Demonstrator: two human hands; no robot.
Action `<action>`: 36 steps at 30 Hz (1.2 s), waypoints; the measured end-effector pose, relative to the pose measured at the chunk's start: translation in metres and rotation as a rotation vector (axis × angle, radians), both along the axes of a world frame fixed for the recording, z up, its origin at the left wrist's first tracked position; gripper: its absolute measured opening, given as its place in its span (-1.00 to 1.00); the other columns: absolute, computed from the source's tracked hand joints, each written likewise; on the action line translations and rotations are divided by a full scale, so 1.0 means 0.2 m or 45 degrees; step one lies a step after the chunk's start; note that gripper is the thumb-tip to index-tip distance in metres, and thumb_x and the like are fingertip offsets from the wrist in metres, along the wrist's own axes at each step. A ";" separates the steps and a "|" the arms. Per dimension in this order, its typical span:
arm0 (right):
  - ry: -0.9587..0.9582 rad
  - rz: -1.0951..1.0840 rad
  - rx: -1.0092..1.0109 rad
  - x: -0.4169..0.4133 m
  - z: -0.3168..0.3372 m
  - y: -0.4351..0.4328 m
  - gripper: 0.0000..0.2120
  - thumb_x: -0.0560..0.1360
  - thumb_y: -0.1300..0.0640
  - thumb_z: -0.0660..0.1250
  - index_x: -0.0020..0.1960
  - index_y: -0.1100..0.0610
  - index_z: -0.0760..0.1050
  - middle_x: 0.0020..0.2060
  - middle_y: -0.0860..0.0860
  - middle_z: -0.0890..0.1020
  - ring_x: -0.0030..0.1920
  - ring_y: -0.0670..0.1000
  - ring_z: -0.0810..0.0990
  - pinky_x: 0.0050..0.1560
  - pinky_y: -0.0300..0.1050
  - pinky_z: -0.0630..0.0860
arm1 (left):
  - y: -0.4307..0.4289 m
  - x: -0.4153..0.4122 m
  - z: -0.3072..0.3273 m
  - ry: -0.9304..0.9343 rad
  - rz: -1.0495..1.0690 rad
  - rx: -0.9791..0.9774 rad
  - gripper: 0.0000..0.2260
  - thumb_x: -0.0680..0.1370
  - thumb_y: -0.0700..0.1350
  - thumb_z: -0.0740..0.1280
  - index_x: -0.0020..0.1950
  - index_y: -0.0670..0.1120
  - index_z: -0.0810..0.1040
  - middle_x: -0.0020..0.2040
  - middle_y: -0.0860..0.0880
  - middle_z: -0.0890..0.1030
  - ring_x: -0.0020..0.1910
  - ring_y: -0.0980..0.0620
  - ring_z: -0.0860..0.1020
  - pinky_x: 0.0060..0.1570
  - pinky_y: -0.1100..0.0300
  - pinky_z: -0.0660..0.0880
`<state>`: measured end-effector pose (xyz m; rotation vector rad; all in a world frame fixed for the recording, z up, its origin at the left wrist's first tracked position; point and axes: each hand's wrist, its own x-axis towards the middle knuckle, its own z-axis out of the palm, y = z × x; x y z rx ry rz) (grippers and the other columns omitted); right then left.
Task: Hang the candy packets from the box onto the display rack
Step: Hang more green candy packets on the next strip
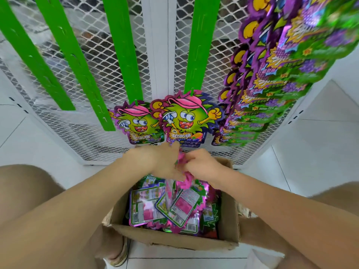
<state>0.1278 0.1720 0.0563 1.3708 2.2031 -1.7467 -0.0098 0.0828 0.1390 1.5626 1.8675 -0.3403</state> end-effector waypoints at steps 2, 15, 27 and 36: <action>0.148 -0.078 -0.049 0.00 0.18 -0.03 -0.90 0.49 0.22 0.52 -0.21 0.19 0.70 -0.39 0.03 0.60 -0.32 0.01 0.52 -0.24 -0.10 0.44 | -0.01 -0.01 0.09 -0.161 0.088 0.049 0.13 0.45 0.43 0.46 0.70 -0.13 -0.08 0.48 -0.12 0.45 0.43 -0.09 0.46 0.31 0.13 0.45; 0.192 0.184 1.064 0.18 0.75 0.22 -0.74 0.47 -0.06 0.54 0.12 -0.05 0.63 -0.16 -0.10 0.58 -0.26 -0.21 0.50 -0.16 -0.24 0.40 | 0.02 -0.12 0.27 -0.705 0.780 0.789 -0.73 0.65 -0.12 0.40 0.31 0.17 0.62 0.00 -0.04 0.59 -0.12 0.01 0.51 -0.06 0.13 0.41; 0.276 0.281 1.285 0.13 0.86 0.36 -0.83 0.62 0.05 0.41 -0.11 0.10 0.61 -0.32 -0.02 0.59 -0.23 0.03 0.56 -0.09 0.06 0.49 | 0.22 -0.08 0.37 -0.397 0.733 1.463 -0.70 0.56 -0.16 0.45 0.26 0.06 0.54 0.08 0.11 0.62 -0.07 0.21 0.58 -0.09 0.32 0.43; 0.400 0.085 1.378 0.05 0.80 0.37 -0.85 0.64 0.01 0.35 -0.04 0.04 0.63 -0.28 -0.05 0.65 -0.23 0.04 0.62 -0.15 0.08 0.56 | 0.31 -0.07 0.42 -0.540 0.746 1.398 -0.94 0.62 0.02 0.42 0.00 0.09 0.69 -0.21 0.15 0.67 -0.27 0.20 0.53 -0.17 0.18 0.46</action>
